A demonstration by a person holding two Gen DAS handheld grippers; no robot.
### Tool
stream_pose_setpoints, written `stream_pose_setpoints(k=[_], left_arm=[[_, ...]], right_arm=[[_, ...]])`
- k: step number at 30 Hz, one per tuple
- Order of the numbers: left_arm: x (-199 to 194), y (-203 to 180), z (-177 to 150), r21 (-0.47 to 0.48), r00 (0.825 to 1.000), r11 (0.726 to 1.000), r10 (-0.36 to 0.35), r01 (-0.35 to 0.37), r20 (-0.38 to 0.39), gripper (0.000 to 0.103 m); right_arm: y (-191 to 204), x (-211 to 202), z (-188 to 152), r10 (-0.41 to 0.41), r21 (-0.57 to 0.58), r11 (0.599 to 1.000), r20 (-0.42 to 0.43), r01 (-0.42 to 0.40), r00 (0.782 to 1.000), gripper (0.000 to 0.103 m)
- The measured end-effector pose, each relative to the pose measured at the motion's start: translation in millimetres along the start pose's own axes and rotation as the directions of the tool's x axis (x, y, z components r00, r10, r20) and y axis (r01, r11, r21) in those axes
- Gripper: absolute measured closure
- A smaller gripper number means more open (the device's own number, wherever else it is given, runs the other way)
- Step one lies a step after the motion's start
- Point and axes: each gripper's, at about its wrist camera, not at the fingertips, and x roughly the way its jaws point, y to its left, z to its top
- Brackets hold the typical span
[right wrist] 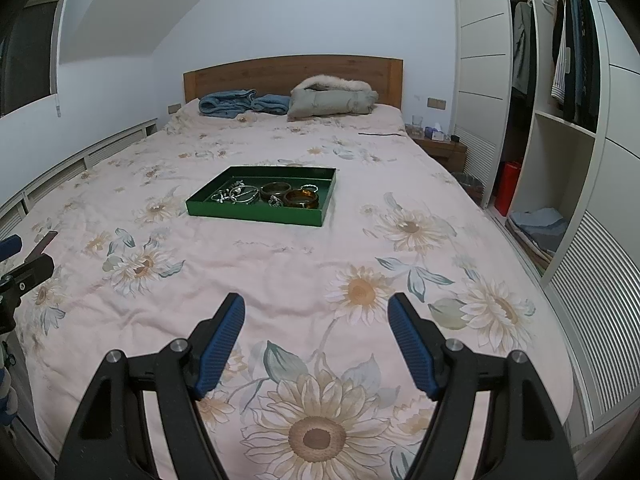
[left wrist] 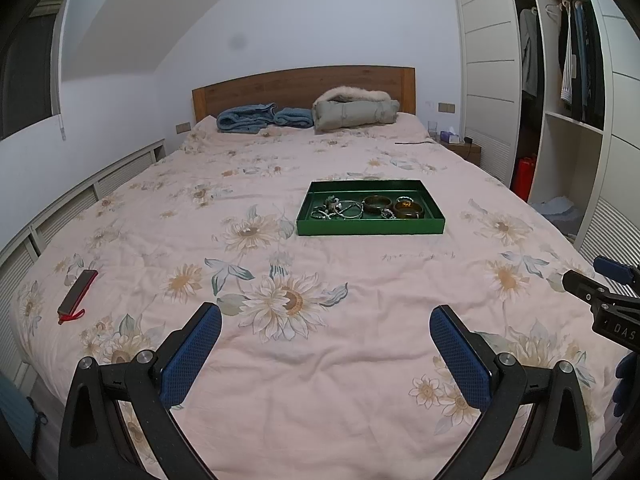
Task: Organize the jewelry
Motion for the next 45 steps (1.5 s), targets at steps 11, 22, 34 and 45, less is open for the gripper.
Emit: stream_pose_setpoints(k=[11, 22, 34, 45], left_arm=[[4.2, -1.8, -0.8, 0.005, 1.000, 1.000, 0.003, -0.003, -0.023, 0.001], [9.2, -6.2, 0.5, 0.011, 0.999, 1.000, 0.005, -0.005, -0.037, 0.001], [14.1, -7.3, -0.1, 0.013, 0.999, 1.000, 0.004, -0.003, -0.050, 0.001], [22.2, -8.2, -2.6, 0.015, 0.998, 1.000, 0.006, -0.005, -0.065, 0.001]], right_arm=[[-1.8, 1.1, -0.7, -0.001, 0.002, 1.000, 0.000, 0.001, 1.000, 0.030], [-7.2, 4.4, -2.1, -0.008, 0.005, 1.000, -0.003, 0.008, 1.000, 0.030], [-9.0, 5.8, -3.0, -0.009, 0.004, 1.000, -0.006, 0.009, 1.000, 0.030], [-10.7, 14.9, -4.2, -0.015, 0.006, 1.000, -0.021, 0.015, 1.000, 0.030]])
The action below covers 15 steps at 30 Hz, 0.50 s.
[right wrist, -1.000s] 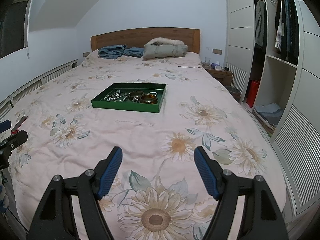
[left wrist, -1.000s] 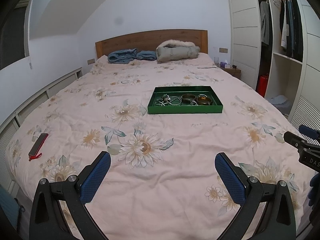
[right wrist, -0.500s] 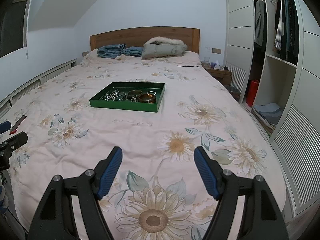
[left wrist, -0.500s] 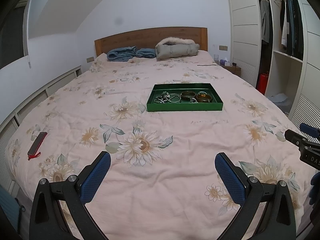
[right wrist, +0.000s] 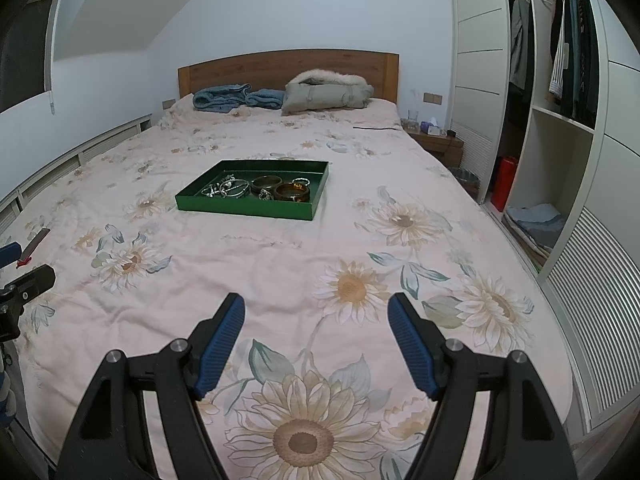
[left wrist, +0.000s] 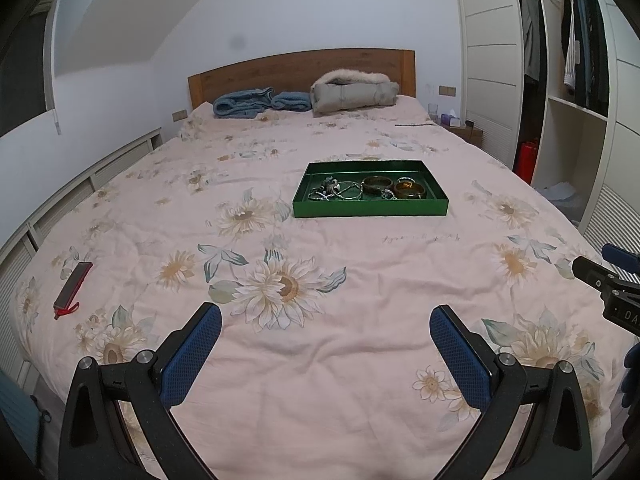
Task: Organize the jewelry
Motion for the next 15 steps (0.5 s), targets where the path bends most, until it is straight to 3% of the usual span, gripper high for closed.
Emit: stream_pose_setpoints(k=[15], left_arm=[[18.4, 1.4, 1.5, -0.008, 0.999, 1.000, 0.001, -0.001, -0.036, 0.001]], right_arm=[[-0.3, 12.3, 2.5, -0.015, 0.004, 1.000, -0.025, 0.015, 1.000, 0.030]])
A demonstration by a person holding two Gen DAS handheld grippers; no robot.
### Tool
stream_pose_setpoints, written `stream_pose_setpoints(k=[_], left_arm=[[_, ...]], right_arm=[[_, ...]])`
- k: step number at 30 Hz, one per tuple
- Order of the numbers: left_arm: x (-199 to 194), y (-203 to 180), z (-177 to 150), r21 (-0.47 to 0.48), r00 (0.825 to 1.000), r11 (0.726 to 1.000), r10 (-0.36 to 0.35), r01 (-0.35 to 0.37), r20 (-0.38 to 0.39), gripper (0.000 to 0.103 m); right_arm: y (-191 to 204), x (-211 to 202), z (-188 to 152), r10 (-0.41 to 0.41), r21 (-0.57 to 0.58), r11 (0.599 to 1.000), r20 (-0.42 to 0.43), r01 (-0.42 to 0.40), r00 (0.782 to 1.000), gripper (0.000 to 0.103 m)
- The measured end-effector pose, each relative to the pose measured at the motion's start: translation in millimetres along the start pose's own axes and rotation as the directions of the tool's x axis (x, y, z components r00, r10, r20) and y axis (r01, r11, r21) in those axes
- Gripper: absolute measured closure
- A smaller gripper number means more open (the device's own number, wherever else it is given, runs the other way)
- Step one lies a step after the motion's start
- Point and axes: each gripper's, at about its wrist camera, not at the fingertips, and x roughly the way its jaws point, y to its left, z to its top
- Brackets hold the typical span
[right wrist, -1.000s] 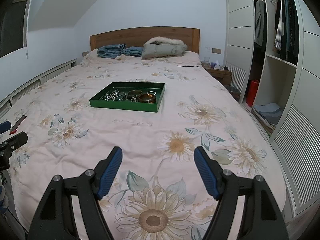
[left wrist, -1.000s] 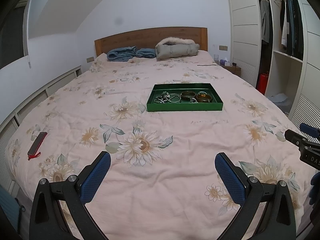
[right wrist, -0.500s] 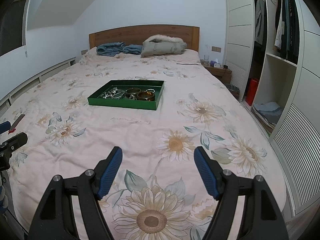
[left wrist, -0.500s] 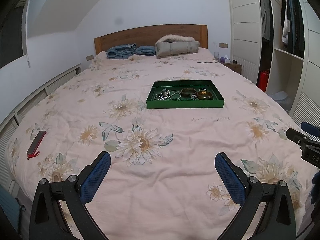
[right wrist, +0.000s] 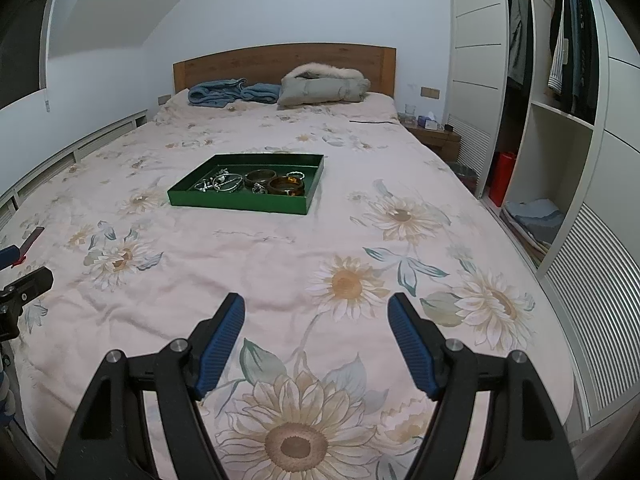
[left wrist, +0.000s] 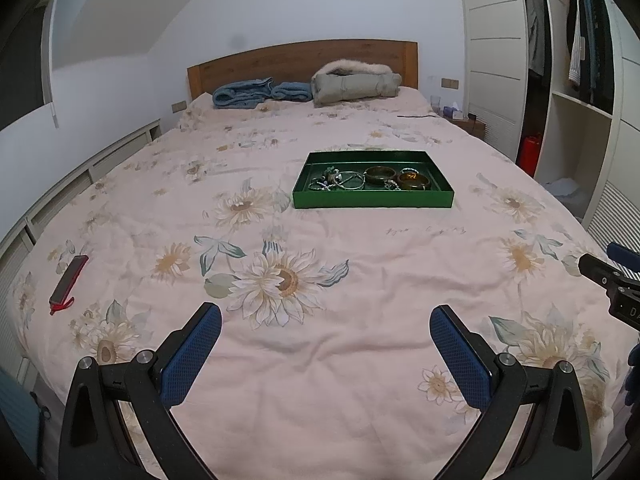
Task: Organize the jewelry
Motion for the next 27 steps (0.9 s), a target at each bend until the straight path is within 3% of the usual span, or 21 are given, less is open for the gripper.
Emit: stream_pose_setpoints(k=[27], left_arm=[[6.5, -9.5, -0.2, -0.004, 1.000, 1.000, 0.008, -0.008, -0.025, 0.001]], right_arm=[[-6.0, 8.0, -1.0, 0.007, 0.007, 1.000, -0.007, -0.007, 1.000, 0.030]])
